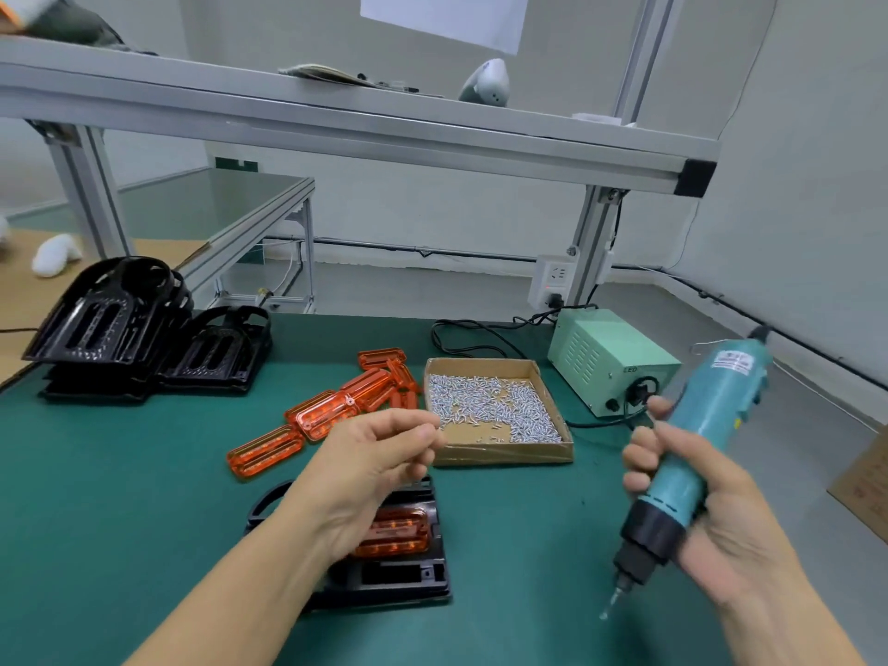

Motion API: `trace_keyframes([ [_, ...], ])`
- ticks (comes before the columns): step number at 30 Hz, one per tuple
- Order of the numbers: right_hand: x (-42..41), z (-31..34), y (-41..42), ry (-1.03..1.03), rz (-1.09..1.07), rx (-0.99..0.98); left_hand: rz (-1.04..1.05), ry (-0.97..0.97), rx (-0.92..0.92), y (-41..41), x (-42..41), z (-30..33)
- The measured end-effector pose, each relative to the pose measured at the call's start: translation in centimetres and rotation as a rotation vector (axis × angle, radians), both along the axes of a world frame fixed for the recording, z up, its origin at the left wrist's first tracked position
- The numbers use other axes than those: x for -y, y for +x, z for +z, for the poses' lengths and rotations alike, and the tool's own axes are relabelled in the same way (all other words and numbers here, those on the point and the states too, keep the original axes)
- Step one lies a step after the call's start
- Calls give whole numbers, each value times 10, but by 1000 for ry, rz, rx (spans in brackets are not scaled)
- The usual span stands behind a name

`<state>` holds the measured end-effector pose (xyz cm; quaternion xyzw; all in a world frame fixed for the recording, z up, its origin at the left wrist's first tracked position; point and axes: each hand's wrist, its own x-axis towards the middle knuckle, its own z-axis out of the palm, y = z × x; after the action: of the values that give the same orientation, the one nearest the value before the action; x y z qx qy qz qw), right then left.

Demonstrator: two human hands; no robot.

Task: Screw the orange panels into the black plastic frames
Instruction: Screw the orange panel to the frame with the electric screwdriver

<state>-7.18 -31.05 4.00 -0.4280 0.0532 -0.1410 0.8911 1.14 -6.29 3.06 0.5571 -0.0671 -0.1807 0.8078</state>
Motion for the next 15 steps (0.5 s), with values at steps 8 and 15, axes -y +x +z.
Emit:
trace_keyframes([
  [8, -59, 35, 20, 135, -101, 283, -23, -277, -267, -19, -11, -5],
  [15, -99, 45, 36, 120, -108, 414, 8, -336, -318, -20, -13, -8],
])
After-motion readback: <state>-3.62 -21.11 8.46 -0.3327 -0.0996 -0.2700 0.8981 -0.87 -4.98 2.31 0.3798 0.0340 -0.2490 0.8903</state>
